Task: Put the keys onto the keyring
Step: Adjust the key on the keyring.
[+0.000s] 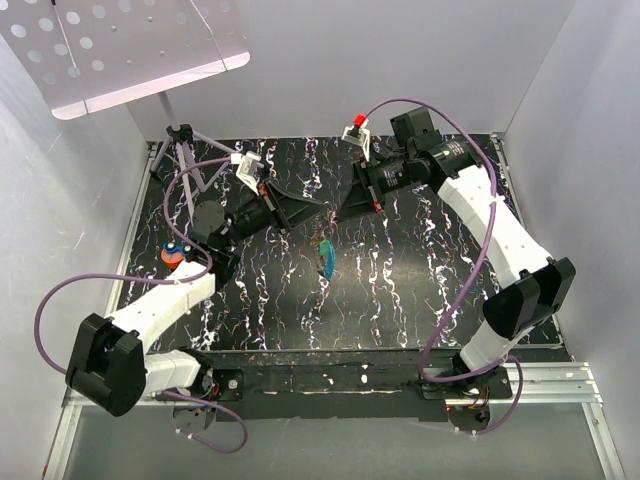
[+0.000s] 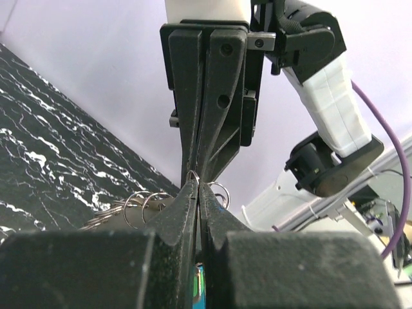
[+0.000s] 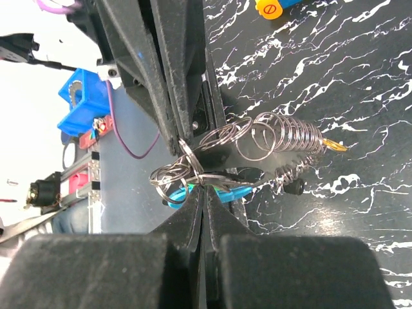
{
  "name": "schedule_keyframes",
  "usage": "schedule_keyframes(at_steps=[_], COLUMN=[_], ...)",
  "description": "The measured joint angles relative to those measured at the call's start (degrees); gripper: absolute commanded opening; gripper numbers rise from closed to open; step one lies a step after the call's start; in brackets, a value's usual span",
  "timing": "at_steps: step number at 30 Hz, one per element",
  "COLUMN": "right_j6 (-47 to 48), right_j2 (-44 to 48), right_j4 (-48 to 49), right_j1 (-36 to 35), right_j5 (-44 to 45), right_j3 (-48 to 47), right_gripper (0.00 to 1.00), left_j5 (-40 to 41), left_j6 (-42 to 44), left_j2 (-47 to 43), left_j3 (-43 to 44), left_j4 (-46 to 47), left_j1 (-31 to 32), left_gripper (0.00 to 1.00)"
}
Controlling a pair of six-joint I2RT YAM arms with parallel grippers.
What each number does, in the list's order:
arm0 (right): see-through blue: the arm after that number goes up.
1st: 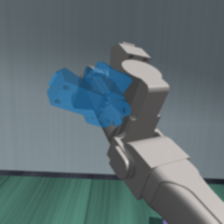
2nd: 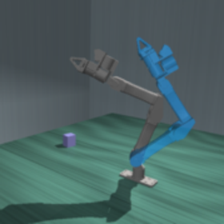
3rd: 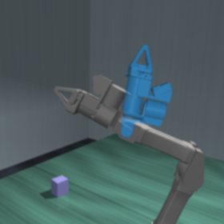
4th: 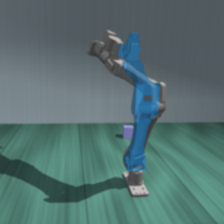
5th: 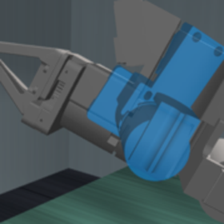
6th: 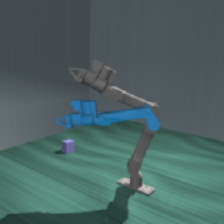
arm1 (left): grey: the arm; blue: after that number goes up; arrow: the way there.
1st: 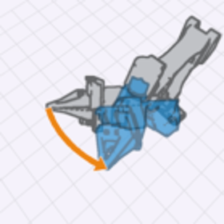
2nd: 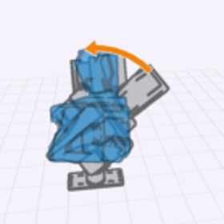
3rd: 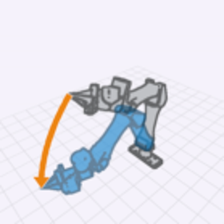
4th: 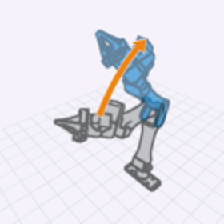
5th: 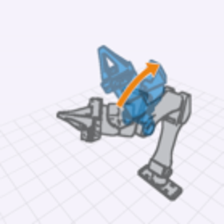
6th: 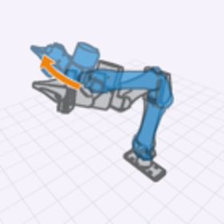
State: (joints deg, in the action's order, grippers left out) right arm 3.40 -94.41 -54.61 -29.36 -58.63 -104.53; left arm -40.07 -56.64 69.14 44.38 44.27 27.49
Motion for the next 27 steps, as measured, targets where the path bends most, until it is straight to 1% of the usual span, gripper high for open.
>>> schedule_keyframes(at_steps=[4,8,9,13,15,18,23,27], right_j6=[-2.9,-4.1,-4.2,-3.0,-1.1,1.3,1.5,0.0], right_j2=[0.0,0.0,0.1,0.1,0.1,0.2,0.6,0.6], right_j4=[1.7,3.5,3.7,3.2,2.0,1.1,1.4,3.1], right_j1=[0.3,0.3,0.4,1.7,3.6,5.8,6.4,5.7], right_j5=[0.1,-0.2,-0.5,-2.2,-2.9,-3.5,-4.9,-5.5], right_j3=[0.5,0.8,1.0,0.8,-0.3,-2.3,-3.7,-3.7], right_gripper=[0.01,0.01,0.03,0.24,0.3,0.37,0.38,0.39], left_j5=[6.1,8.8,9.2,9.6,9.5,9.0,7.5,6.6], left_j6=[-1.3,-2.3,-2.6,-3.3,-3.4,-3.6,-5.4,-6.3], left_j2=[0.7,2.0,2.3,3.1,3.4,4.1,7.1,8.5], left_j3=[-2.7,-3.6,-3.8,-4.6,-4.7,-5.0,-5.2,-5.2], left_j4=[6.4,10.4,11.4,14.7,16.0,19.3,25.1,26.1], left_j1=[1.9,2.0,2.1,2.3,2.4,2.3,2.3,2.3], left_gripper=[0.0,0.0,0.0,0.0,0.0,0.0,0.0,0.0])
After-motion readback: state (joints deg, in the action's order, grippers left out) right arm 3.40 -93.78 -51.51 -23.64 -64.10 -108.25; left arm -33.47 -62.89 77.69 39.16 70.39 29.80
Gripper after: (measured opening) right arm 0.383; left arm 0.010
